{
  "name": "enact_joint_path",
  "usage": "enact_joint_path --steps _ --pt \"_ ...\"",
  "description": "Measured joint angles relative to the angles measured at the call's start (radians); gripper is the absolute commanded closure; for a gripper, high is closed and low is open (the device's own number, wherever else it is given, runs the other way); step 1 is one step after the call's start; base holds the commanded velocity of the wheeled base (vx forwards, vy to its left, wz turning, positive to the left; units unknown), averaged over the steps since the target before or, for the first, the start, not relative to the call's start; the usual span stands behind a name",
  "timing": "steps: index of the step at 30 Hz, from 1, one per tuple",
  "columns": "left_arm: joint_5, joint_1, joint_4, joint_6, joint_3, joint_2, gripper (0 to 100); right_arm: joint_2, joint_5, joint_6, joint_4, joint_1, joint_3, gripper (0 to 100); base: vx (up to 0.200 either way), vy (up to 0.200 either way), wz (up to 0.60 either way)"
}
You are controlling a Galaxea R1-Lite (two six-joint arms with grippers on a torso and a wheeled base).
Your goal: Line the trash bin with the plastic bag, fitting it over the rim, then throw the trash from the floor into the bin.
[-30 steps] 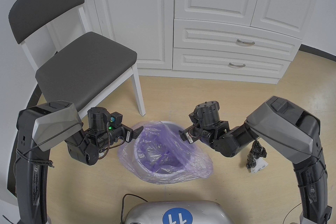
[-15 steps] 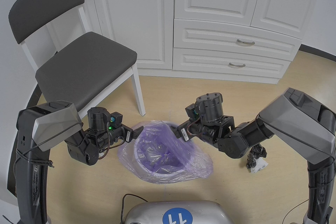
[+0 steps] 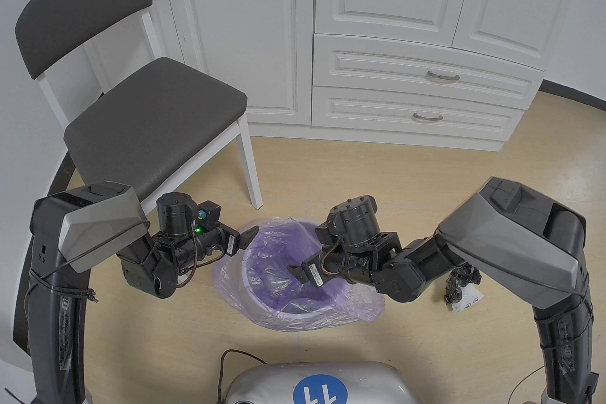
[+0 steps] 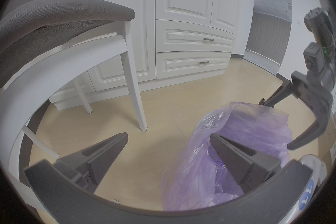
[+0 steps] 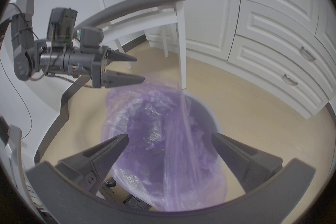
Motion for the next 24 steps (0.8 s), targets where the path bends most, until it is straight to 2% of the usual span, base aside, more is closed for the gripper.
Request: enact_joint_path --steps 4,5,14,24 --pt "0.0 0.001 -0.001 0.0 0.0 0.0 0 0.043 0.003 0.001 -0.001 -0.004 -0.038 0 0.0 0.0 0.0" --pt "0.0 0.001 -0.002 0.0 0.0 0.0 0 0.051 0.003 0.001 -0.002 -0.006 -0.044 100 0.0 0.0 0.0" --pt "0.0 0.002 -0.002 0.0 0.001 0.0 0 0.069 0.002 -0.002 -0.07 -0.033 -0.062 100 0.0 0.0 0.0" --pt "0.0 0.001 -0.007 0.0 0.0 0.002 0 0.056 0.002 -0.004 -0.061 -0.117 -0.131 100 0.0 0.0 0.0"
